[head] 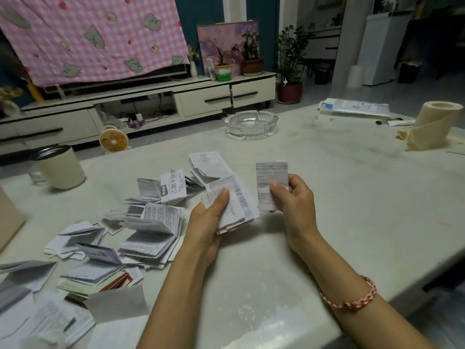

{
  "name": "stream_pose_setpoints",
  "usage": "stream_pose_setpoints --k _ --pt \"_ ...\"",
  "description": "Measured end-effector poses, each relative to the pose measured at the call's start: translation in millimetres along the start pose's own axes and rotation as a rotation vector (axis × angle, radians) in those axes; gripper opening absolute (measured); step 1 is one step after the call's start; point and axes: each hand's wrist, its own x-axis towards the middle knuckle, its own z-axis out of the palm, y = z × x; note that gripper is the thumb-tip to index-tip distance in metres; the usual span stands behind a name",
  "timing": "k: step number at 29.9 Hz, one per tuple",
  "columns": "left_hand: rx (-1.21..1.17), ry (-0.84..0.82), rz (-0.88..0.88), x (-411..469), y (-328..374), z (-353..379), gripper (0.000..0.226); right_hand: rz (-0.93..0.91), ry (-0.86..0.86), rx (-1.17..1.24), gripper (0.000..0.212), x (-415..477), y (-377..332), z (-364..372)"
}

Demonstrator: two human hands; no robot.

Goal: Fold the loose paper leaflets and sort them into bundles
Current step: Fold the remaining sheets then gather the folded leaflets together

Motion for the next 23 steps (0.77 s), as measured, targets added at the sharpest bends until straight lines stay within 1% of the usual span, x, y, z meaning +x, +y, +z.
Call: stream_pose_setpoints --k 2,4,8,10,12,14,18,20,23 --pt "0.072 0.021 0.047 0.2 -2.6 0.5 0.022 -0.05 -0.054 -0.016 0.012 -5.0 -1.9 -1.0" --pt "0.088 0.037 0.078 0.0 -2.6 0.5 0.028 -0.11 -0.085 -0.098 0.006 -6.9 0.7 -0.3" --pt "0.079 0.038 0.07 1.6 -2.1 -0.3 0.047 -0.213 -0.041 -0.322 0.002 -6.0 5.3 -1.7" --pt "0.053 0.028 0.057 2.7 -2.9 -0.7 0.043 -0.243 -0.024 -0.375 0.005 -6.2 5.6 -2.0" --pt "0.034 0.013 0.046 2.7 -3.3 -0.5 0.036 -0.249 -0.034 -0.347 0.01 -8.1 4.6 -0.8" --pt "0.034 0.015 0.047 2.8 -3.6 -0.6 0.033 -0.282 -0.044 -0.333 0.016 -10.6 3.1 0.9" --pt "0.018 0.068 0.066 5.6 -4.1 -3.0 0.022 -0.345 0.028 -0.29 0.014 -12.6 1.5 -0.1" --pt "0.024 0.069 0.071 6.6 -4.4 -2.6 0.018 -0.335 -0.006 -0.298 0.015 -12.5 1.7 -0.3" --pt "0.042 0.049 0.08 6.4 -4.7 -1.8 0.018 -0.35 -0.048 -0.365 0.01 -12.7 4.7 1.8"
